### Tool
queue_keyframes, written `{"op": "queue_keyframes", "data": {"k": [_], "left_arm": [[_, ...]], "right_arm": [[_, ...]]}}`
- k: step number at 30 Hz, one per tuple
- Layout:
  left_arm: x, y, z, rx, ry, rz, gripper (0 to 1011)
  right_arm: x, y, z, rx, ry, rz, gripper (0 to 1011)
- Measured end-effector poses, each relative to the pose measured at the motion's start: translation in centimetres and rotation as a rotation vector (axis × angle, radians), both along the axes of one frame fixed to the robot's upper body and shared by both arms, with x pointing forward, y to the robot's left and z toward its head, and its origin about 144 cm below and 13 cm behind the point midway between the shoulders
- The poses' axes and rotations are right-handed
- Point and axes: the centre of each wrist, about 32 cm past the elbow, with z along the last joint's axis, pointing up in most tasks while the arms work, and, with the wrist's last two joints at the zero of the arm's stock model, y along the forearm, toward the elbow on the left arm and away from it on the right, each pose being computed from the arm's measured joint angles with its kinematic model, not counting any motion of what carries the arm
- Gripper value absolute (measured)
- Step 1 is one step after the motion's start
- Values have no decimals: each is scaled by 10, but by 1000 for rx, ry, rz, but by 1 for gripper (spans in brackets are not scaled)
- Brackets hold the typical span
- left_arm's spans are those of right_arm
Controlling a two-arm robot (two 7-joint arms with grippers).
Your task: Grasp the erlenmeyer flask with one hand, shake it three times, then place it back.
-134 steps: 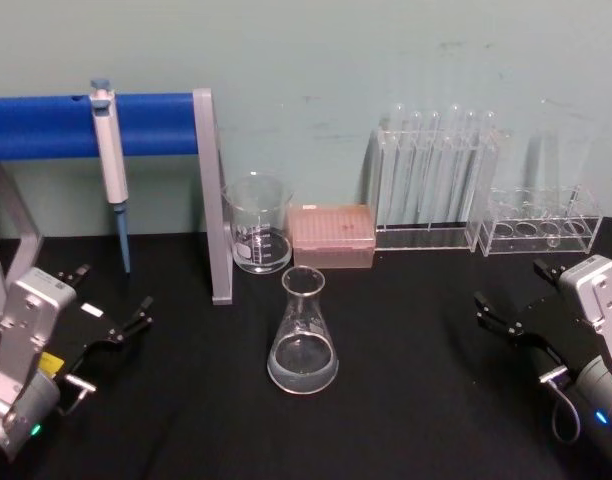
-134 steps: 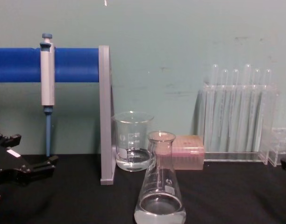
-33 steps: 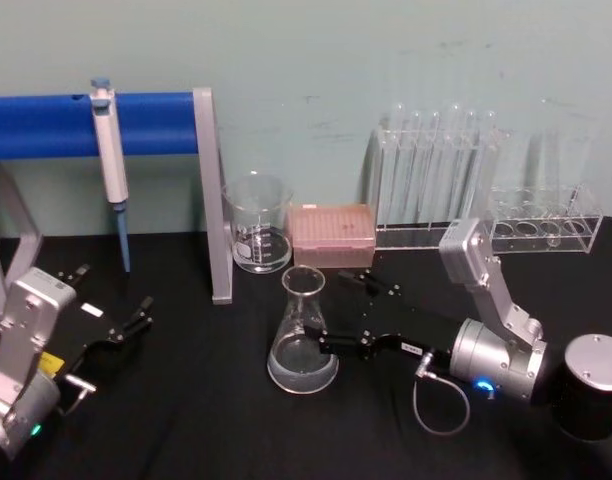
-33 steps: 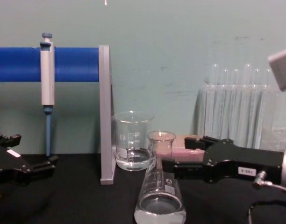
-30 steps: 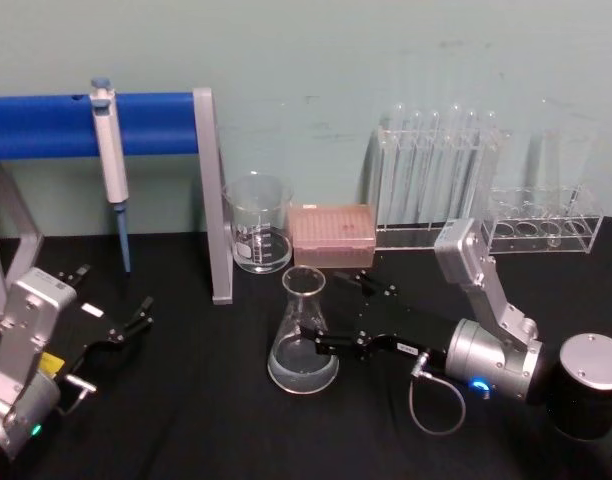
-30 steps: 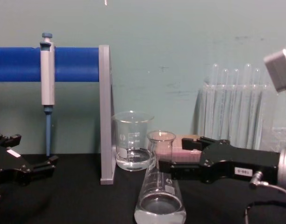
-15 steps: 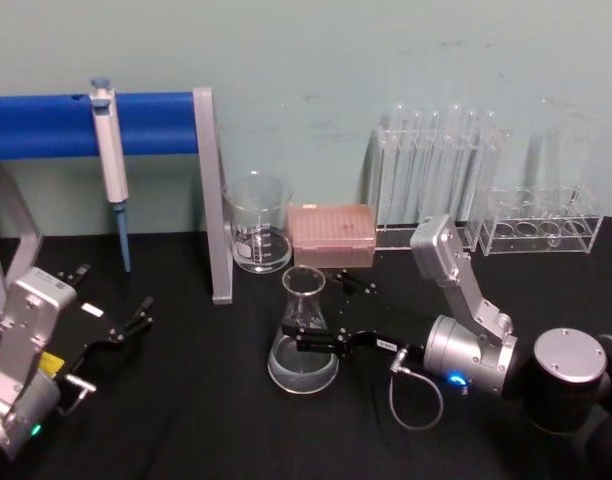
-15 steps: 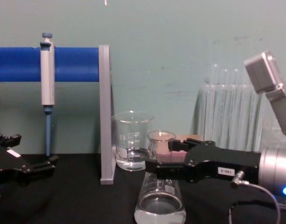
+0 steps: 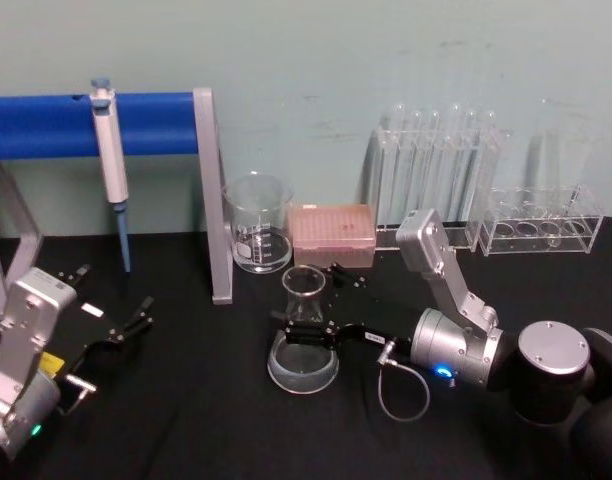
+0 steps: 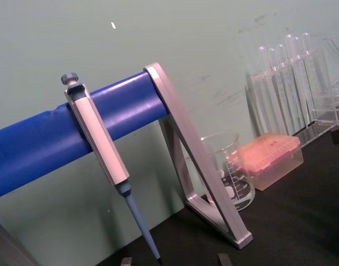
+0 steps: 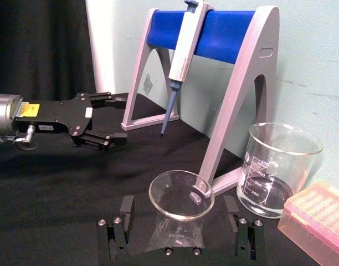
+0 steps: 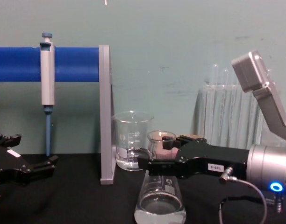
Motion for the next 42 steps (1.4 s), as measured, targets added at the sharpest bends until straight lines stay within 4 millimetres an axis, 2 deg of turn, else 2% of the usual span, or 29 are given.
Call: {"op": "queue_keyframes", "data": {"k": [31,36,40,42], "left_arm": [[0,0,0,0,0,0,1001],[0,0,0,0,0,0,1001],[0,0,0,0,0,0,1001],[0,0,0,0,0,0,1001]], "right_arm": [[1,0,0,0,7,-10,997],[1,0,0,0,7,-10,903],[1,1,0,0,6,-9,763],[1,1,0,0,6,-9,735]]}}
